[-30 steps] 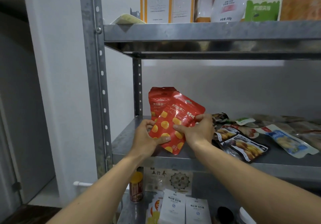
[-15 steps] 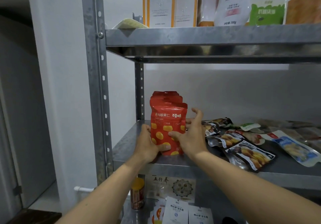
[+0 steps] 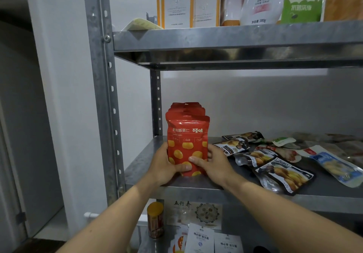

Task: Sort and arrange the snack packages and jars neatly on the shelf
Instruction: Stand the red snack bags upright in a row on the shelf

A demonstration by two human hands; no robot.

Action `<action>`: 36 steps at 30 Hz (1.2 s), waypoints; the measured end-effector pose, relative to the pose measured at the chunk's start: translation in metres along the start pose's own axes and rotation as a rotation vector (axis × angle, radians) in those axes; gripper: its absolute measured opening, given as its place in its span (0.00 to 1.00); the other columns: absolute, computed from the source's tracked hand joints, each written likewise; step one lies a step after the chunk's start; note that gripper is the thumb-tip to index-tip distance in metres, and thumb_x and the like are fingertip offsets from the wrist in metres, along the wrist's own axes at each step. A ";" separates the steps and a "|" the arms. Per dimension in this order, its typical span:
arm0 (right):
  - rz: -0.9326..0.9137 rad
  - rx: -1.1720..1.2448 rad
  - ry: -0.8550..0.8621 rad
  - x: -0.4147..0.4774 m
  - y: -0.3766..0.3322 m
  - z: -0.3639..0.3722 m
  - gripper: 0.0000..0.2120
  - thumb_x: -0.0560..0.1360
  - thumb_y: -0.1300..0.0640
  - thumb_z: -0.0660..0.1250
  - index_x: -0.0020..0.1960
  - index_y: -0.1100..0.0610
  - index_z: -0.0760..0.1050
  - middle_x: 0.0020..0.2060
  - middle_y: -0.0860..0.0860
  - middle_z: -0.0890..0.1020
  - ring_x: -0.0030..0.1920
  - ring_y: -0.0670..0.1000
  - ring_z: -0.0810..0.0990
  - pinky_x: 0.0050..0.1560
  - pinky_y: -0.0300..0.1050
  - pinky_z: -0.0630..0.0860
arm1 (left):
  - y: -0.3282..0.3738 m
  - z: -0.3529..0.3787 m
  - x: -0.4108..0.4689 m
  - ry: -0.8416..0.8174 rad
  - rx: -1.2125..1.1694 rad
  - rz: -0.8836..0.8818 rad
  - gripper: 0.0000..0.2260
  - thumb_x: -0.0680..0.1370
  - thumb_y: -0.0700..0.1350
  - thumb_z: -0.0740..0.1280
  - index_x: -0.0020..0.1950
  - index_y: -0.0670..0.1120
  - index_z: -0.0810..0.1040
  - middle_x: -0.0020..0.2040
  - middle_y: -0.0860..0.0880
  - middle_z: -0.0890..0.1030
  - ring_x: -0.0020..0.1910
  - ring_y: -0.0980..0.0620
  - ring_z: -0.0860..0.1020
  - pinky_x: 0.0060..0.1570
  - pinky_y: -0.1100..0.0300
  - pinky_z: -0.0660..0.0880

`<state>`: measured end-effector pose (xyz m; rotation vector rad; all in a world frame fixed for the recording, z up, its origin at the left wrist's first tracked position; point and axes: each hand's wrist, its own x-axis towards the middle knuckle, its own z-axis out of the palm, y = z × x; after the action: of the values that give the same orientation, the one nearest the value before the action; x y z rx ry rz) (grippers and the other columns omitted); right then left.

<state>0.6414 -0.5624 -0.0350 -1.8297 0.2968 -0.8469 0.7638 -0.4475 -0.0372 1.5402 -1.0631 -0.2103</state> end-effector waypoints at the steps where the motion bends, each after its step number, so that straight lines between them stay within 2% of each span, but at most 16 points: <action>1: 0.001 0.001 -0.007 0.001 0.002 0.000 0.16 0.72 0.59 0.74 0.55 0.47 0.75 0.52 0.48 0.84 0.52 0.47 0.83 0.55 0.48 0.80 | -0.002 0.000 0.000 0.003 -0.007 0.003 0.32 0.65 0.45 0.79 0.63 0.56 0.67 0.55 0.61 0.77 0.54 0.60 0.77 0.48 0.66 0.75; 4: -0.004 -0.008 -0.022 0.001 0.005 0.001 0.16 0.73 0.58 0.73 0.56 0.46 0.73 0.53 0.47 0.83 0.53 0.45 0.82 0.55 0.44 0.80 | -0.006 0.000 0.003 0.011 -0.009 0.003 0.33 0.65 0.46 0.79 0.65 0.55 0.67 0.57 0.59 0.78 0.56 0.58 0.77 0.54 0.60 0.76; 7: 0.004 -0.023 -0.032 0.002 0.006 0.001 0.16 0.73 0.57 0.73 0.57 0.46 0.73 0.53 0.46 0.83 0.54 0.46 0.82 0.56 0.44 0.79 | -0.009 0.000 0.005 0.015 -0.005 -0.005 0.34 0.65 0.46 0.80 0.66 0.53 0.68 0.58 0.57 0.78 0.58 0.56 0.77 0.57 0.55 0.77; 11: 0.012 -0.042 -0.038 0.001 0.005 0.001 0.17 0.73 0.56 0.73 0.60 0.48 0.72 0.55 0.47 0.82 0.55 0.45 0.81 0.57 0.44 0.79 | -0.009 0.000 0.005 0.010 0.011 0.003 0.34 0.65 0.47 0.79 0.67 0.53 0.67 0.59 0.57 0.78 0.58 0.56 0.77 0.57 0.56 0.76; 16: 0.017 -0.048 -0.042 -0.001 0.003 0.000 0.17 0.74 0.56 0.72 0.60 0.48 0.72 0.54 0.45 0.82 0.54 0.43 0.81 0.53 0.38 0.78 | -0.009 0.001 0.004 0.004 0.013 -0.012 0.34 0.66 0.47 0.79 0.67 0.54 0.67 0.59 0.58 0.78 0.58 0.57 0.76 0.56 0.59 0.76; 23: 0.044 -0.062 -0.029 -0.001 0.004 0.001 0.19 0.74 0.55 0.72 0.63 0.53 0.73 0.56 0.48 0.82 0.56 0.47 0.81 0.59 0.46 0.78 | -0.008 0.002 0.003 0.019 0.020 -0.038 0.33 0.66 0.47 0.79 0.67 0.53 0.68 0.59 0.56 0.78 0.59 0.55 0.76 0.59 0.54 0.76; 29: 0.080 -0.146 -0.018 -0.005 -0.001 0.002 0.24 0.73 0.53 0.73 0.65 0.53 0.70 0.58 0.48 0.80 0.58 0.47 0.79 0.61 0.45 0.76 | -0.006 0.001 0.000 0.036 0.066 -0.057 0.34 0.65 0.49 0.79 0.67 0.52 0.67 0.61 0.55 0.77 0.60 0.54 0.76 0.59 0.55 0.75; 31: 0.090 -0.208 0.010 -0.010 -0.006 0.001 0.27 0.71 0.51 0.74 0.67 0.54 0.69 0.60 0.49 0.79 0.60 0.47 0.78 0.61 0.44 0.75 | -0.004 -0.001 -0.003 0.067 0.091 -0.056 0.37 0.63 0.51 0.80 0.67 0.51 0.66 0.62 0.54 0.76 0.60 0.54 0.75 0.59 0.56 0.74; 33: 0.106 -0.262 0.051 -0.018 -0.014 -0.001 0.33 0.70 0.48 0.75 0.69 0.55 0.66 0.64 0.50 0.77 0.63 0.49 0.77 0.64 0.47 0.74 | -0.003 -0.004 -0.007 0.120 0.132 -0.060 0.39 0.62 0.55 0.80 0.67 0.52 0.64 0.62 0.54 0.74 0.60 0.54 0.74 0.57 0.58 0.75; 36: 0.056 -0.539 0.099 -0.037 -0.031 -0.010 0.38 0.71 0.40 0.71 0.74 0.53 0.59 0.71 0.51 0.70 0.70 0.53 0.68 0.67 0.52 0.69 | -0.001 -0.012 -0.018 0.232 0.480 -0.015 0.38 0.66 0.68 0.71 0.69 0.52 0.64 0.66 0.52 0.73 0.64 0.50 0.73 0.60 0.50 0.74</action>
<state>0.6026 -0.5365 -0.0208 -2.2630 0.6893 -0.8746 0.7619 -0.4263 -0.0425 1.9454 -0.9576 0.2281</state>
